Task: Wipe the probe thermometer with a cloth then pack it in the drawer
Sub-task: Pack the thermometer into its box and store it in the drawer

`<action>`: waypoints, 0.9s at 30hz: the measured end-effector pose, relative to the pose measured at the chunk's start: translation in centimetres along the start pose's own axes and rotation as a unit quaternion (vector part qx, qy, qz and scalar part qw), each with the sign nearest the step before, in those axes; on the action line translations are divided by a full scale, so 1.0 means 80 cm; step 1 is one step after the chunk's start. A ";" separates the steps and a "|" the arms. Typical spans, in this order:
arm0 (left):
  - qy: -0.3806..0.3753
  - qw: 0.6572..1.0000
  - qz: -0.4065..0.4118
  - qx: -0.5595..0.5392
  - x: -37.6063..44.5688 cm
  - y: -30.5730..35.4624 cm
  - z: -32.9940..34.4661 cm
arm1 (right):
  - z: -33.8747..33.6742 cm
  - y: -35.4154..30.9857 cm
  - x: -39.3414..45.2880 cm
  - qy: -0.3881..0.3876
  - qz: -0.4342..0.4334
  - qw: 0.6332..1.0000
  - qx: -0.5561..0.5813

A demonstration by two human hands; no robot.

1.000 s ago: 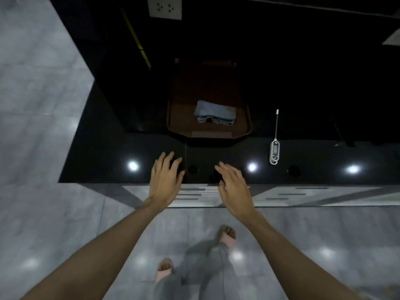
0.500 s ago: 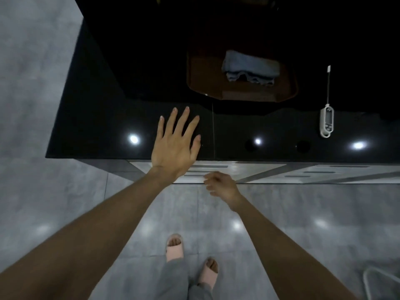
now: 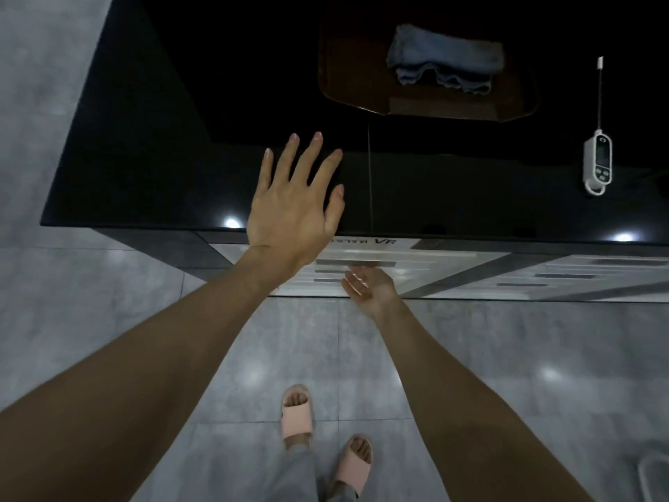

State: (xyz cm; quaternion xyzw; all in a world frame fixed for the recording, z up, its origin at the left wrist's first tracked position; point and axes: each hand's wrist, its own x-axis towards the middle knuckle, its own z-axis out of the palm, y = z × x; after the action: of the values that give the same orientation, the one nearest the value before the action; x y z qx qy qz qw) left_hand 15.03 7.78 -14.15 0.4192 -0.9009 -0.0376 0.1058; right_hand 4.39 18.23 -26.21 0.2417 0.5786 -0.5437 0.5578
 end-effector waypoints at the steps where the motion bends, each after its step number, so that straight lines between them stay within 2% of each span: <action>1: 0.003 1.000 0.000 0.000 0.000 0.001 0.000 | -0.006 0.006 -0.004 -0.004 -0.003 1.000 0.003; 16: 0.008 1.000 -0.009 -0.005 -0.003 0.002 0.001 | -0.122 0.119 -0.072 0.012 0.042 0.999 -0.020; 18: 0.010 1.000 -0.009 -0.005 -0.003 0.002 0.001 | -0.126 0.131 -0.094 0.034 0.023 0.997 -0.062; 19: 0.011 1.000 -0.009 -0.004 -0.003 0.002 0.001 | -0.128 0.138 -0.111 0.047 -0.013 0.992 -0.116; 20: 0.013 1.000 -0.008 -0.005 -0.003 0.002 0.001 | -0.130 0.143 -0.130 0.054 -0.078 0.977 -0.192; 22: 0.016 1.000 -0.006 -0.010 -0.003 0.001 0.001 | -0.127 0.142 -0.169 0.002 -0.255 0.907 -0.336; 24: 0.019 1.000 -0.004 -0.008 -0.004 0.002 -0.001 | -0.118 0.118 -0.184 -0.076 -0.406 0.803 -0.429; 26: 0.019 1.000 -0.003 -0.008 -0.004 0.002 -0.002 | -0.096 0.078 -0.158 -0.088 -0.506 0.695 -0.503; 27: 0.018 1.000 -0.004 -0.009 -0.003 0.001 -0.001 | -0.082 0.057 -0.134 -0.078 -0.523 0.655 -0.540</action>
State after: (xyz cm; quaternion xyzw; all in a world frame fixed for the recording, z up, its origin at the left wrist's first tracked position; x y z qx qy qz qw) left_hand 15.16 8.05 -14.08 0.4226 -0.8967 -0.0388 0.1255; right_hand 8.77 28.97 -19.49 -0.4882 0.7552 -0.3541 0.2568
